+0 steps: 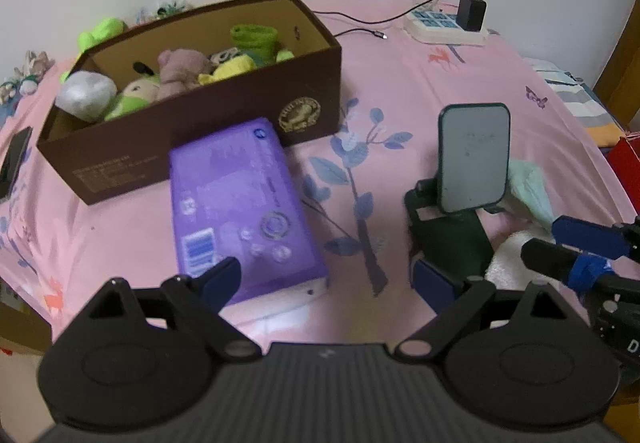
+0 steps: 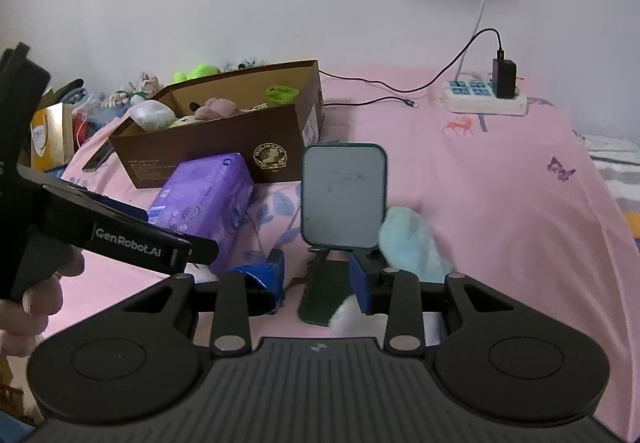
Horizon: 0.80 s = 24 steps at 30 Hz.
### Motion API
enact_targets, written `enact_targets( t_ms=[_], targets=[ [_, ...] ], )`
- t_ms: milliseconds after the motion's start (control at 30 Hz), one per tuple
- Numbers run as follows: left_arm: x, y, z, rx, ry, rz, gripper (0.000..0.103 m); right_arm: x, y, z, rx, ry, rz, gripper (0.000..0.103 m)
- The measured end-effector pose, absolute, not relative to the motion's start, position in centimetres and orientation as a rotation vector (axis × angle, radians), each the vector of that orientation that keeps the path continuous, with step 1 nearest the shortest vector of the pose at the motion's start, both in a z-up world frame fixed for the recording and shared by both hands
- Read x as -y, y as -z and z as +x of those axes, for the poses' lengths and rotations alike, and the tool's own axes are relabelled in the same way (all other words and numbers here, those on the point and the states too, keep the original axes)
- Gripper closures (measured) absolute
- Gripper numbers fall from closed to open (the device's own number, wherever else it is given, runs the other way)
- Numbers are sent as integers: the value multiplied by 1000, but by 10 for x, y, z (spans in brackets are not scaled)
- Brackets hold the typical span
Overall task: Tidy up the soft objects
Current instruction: 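Withdraw both grippers from the box toward the phone stand, then grasp the light-blue cloth with the right gripper while the left grasps the white fluffy toy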
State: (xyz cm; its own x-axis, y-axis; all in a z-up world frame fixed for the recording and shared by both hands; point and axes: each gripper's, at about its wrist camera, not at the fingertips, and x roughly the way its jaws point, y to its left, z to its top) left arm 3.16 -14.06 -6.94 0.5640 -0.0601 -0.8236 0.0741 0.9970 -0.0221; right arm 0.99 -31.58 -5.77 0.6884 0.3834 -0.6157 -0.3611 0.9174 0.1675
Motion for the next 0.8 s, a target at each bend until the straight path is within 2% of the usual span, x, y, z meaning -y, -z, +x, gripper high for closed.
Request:
enact_targets(
  t_ms=[800],
  targets=[
    [203, 100, 28, -993, 466, -41, 9, 347, 89, 44, -675, -432, -167, 81]
  ],
)
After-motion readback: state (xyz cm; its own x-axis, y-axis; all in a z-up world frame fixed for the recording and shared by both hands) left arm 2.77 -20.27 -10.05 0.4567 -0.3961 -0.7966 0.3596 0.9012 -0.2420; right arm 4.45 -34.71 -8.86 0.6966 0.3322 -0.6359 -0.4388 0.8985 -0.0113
